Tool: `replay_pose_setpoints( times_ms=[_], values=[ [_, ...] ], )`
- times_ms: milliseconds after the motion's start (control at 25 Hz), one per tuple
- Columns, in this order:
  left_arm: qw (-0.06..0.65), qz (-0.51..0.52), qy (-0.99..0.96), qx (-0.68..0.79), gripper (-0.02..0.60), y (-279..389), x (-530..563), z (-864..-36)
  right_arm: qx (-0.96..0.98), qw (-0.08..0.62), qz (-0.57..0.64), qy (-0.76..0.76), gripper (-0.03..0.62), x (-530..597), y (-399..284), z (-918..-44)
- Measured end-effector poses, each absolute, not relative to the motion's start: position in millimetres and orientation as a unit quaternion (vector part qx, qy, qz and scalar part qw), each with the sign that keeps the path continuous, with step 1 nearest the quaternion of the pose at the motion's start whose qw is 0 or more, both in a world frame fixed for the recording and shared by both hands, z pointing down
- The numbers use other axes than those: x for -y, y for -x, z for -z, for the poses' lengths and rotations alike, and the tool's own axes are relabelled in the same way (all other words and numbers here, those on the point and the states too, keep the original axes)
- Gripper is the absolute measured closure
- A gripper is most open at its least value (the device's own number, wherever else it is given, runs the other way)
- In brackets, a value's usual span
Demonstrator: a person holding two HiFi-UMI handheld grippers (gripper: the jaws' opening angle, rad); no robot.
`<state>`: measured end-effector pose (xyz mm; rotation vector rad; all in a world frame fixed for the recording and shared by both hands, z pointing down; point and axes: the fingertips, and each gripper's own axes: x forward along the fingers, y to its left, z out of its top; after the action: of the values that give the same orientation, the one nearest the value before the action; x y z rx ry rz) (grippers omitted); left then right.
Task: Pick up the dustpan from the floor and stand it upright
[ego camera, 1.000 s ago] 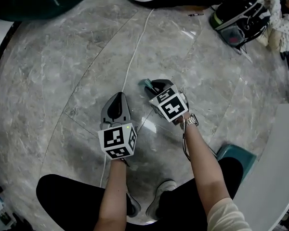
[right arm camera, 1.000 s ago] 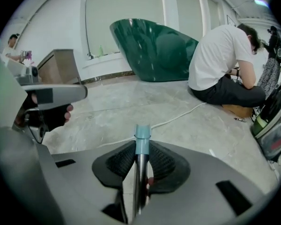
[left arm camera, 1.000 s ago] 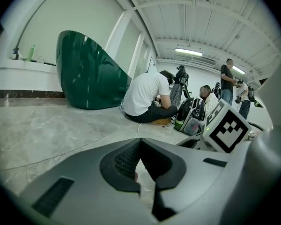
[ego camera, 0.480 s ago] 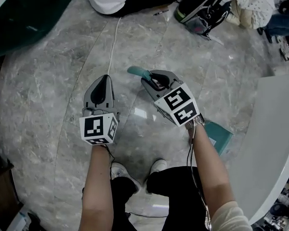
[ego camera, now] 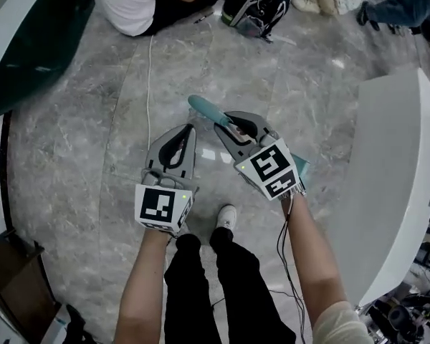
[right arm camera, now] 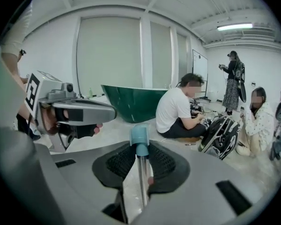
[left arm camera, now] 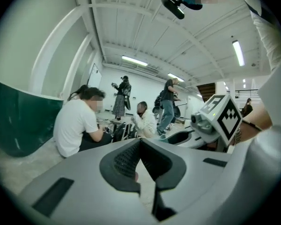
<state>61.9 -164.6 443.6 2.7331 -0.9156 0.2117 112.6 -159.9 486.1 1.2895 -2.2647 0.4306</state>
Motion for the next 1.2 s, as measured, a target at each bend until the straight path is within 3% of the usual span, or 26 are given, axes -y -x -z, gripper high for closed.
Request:
replay_pose_setpoints(
  times_ms=[280, 440, 800, 1200],
  values=[
    [0.122, -0.044, -0.958, 0.255, 0.574, -152, 60, -351, 0.801, 0.214, -0.157, -0.537, 0.491, 69, -185, -419],
    [0.106, -0.089, -0.956, 0.259, 0.574, -176, 1, -345, 0.796, 0.200, -0.157, -0.549, 0.491, 1, -232, -396],
    [0.109, -0.076, -0.936, 0.325, 0.574, -256, -124, -323, 0.789, 0.127, -0.161, -0.579, 0.491, -105, -333, -379],
    [0.090, -0.106, -0.936, 0.322, 0.574, -305, -193, -316, 0.772, 0.100, -0.158, -0.607, 0.490, -176, -389, -365]
  ],
)
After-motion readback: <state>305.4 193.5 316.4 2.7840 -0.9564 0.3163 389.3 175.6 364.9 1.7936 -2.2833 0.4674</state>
